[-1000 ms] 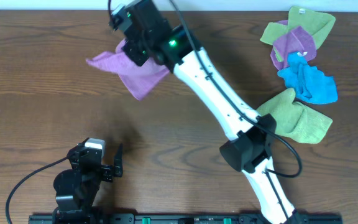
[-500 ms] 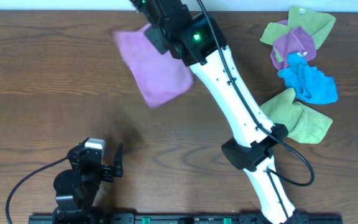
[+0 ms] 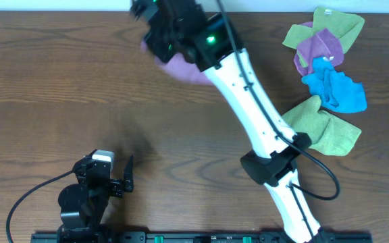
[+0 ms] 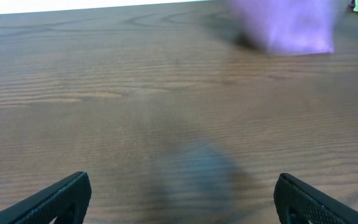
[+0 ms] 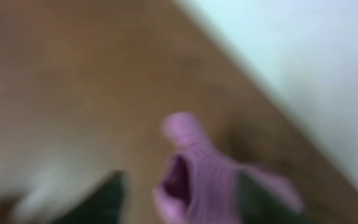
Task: Fold the cloth
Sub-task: 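Lift and swing the purple cloth to spread it flat on the table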
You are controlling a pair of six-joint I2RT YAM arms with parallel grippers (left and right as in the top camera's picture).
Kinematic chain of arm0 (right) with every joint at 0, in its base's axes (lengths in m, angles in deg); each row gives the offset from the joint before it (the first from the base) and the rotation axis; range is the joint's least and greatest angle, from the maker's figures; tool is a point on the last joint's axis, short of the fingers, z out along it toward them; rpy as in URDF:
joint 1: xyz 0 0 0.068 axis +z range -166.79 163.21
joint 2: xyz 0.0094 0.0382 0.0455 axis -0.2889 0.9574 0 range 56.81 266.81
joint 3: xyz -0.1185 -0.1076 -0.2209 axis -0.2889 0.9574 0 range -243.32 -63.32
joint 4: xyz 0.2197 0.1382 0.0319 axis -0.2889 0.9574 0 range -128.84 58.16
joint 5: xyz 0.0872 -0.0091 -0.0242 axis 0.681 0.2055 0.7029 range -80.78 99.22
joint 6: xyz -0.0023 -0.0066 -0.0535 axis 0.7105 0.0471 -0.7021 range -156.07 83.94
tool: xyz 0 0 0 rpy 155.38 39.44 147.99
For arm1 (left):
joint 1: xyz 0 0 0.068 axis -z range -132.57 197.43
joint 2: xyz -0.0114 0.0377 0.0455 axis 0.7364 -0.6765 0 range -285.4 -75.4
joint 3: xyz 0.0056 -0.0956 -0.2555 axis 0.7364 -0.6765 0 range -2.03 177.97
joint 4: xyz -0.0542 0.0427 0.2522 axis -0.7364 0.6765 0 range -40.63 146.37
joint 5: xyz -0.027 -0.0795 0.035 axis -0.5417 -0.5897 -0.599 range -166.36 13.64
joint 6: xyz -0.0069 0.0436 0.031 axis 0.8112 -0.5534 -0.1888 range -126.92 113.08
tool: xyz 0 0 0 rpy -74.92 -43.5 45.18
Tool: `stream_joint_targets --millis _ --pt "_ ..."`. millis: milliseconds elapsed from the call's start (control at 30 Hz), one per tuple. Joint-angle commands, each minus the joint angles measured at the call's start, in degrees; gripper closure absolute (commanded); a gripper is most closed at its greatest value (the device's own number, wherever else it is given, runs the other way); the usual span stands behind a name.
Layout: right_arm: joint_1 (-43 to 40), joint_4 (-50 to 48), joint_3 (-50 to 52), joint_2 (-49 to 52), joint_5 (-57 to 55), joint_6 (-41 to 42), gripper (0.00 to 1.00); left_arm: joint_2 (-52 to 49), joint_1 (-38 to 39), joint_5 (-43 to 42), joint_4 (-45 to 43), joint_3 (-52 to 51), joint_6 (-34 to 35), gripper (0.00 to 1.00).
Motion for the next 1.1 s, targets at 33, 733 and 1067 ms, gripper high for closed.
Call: stream_joint_targets --millis 33,733,1067 --pt "1.70 1.07 5.14 -0.46 9.01 -6.25 0.01 0.44 -0.35 0.42 -0.07 -1.14 0.66 0.05" --pt "-18.27 -12.20 37.40 -0.46 -3.58 13.18 0.99 0.44 -0.35 0.42 -0.07 -1.14 0.66 0.05" --pt "-20.11 -18.34 44.33 -0.46 -3.82 13.57 0.99 0.44 -0.35 0.42 -0.07 -1.14 0.66 0.05"
